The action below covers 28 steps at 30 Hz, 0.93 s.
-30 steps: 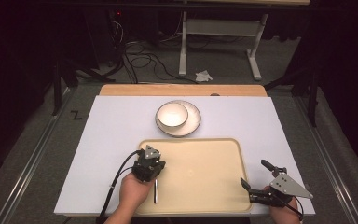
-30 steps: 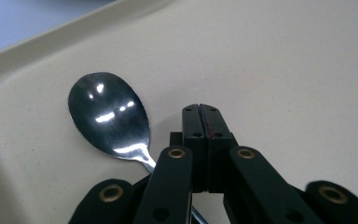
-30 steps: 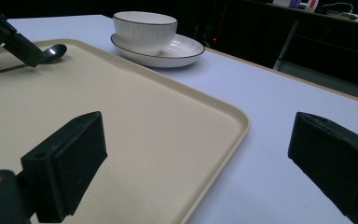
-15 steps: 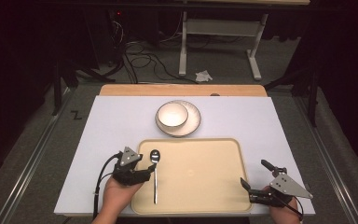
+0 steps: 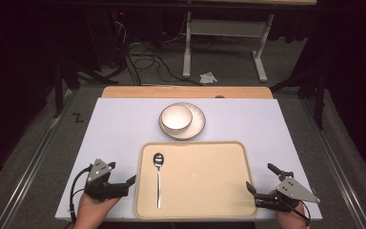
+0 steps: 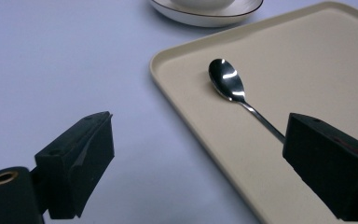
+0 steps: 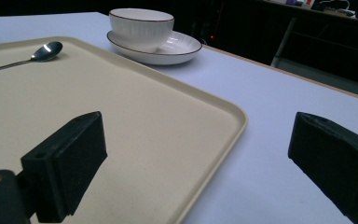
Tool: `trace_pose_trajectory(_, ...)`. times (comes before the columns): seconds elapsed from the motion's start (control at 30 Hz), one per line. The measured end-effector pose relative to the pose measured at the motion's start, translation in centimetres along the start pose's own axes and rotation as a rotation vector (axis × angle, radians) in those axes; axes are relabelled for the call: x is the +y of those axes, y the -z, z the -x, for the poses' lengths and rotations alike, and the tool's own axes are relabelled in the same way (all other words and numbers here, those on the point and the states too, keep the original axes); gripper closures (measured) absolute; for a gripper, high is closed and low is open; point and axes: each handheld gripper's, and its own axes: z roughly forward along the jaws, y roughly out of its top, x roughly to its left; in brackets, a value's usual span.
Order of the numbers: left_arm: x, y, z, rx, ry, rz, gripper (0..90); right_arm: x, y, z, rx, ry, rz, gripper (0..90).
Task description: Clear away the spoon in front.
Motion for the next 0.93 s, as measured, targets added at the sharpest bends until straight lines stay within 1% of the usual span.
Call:
trace_pose_trajectory(0.03,0.0,0.0,0.0,0.0,0.0,0.0,9.1,0.0,0.0,0.0,0.0,0.0,0.0,5.0)
trace_pose_trajectory(0.07,-0.2,0.4,-0.1,-0.005,0.01,0.002,9.1,0.0,0.0,0.0,-0.001,-0.005,-0.002,5.0)
trace_pose_trajectory(0.1,-0.2,0.7,-0.1,-0.001,0.007,0.009,8.3,0.0,0.0,0.0,-0.006,0.0,-0.005,5.0)
trace_pose_trajectory(0.17,-0.4,1.2,0.1,0.025,-0.024,0.027,8.4,0.0,-0.1,-0.1,-0.01,0.004,-0.007,5.0)
trace_pose_trajectory(0.2,-0.6,1.0,0.2,0.042,-0.052,0.028,8.5,0.0,-0.2,-0.2,-0.009,0.005,-0.012,5.0)
trace_pose_trajectory(0.23,-0.6,0.8,0.2,0.041,-0.054,0.028,8.5,0.1,-0.2,-0.3,-0.013,-0.001,-0.016,5.0)
trace_pose_trajectory(0.3,-0.7,0.3,0.0,0.028,-0.048,0.024,8.4,0.1,-0.3,-0.4,-0.008,0.009,-0.017,5.0)
trace_pose_trajectory(0.37,-0.7,0.0,-0.1,0.029,-0.046,0.017,7.8,0.1,-0.4,-0.5,-0.005,0.008,-0.017,5.0)
trace_pose_trajectory(0.5,-0.8,0.0,-0.1,0.026,-0.037,0.021,7.6,0.1,-0.5,-0.6,0.003,0.018,-0.017,5.0)
trace_pose_trajectory(0.57,-0.8,0.1,-0.1,0.029,-0.038,0.021,7.6,0.1,-0.5,-0.5,0.006,0.015,-0.016,5.0)
trace_pose_trajectory(0.63,-0.8,0.1,-0.1,0.034,-0.029,0.028,7.6,0.0,-0.4,-0.3,0.009,0.021,-0.009,5.0)
trace_pose_trajectory(0.7,-0.8,0.1,-0.1,0.034,-0.027,0.029,7.7,0.0,-0.3,-0.3,0.006,0.016,-0.007,5.0)
trace_pose_trajectory(0.73,-0.8,0.1,-0.1,0.037,-0.026,0.031,7.6,0.0,-0.2,-0.2,0.007,0.005,-0.005,5.0)
trace_pose_trajectory(0.8,-0.8,0.1,-0.1,0.04,-0.024,0.03,7.6,0.0,-0.1,-0.1,0.002,0.012,-0.004,5.0)
trace_pose_trajectory(0.9,-0.8,0.2,-0.2,0.042,-0.02,0.03,7.7,0.0,-0.1,0.0,0.003,0.004,-0.006,5.0)
trace_pose_trajectory(0.93,-0.9,0.2,-0.2,0.042,-0.019,0.029,7.8,0.0,-0.2,0.0,0.003,0.01,-0.005,5.0)
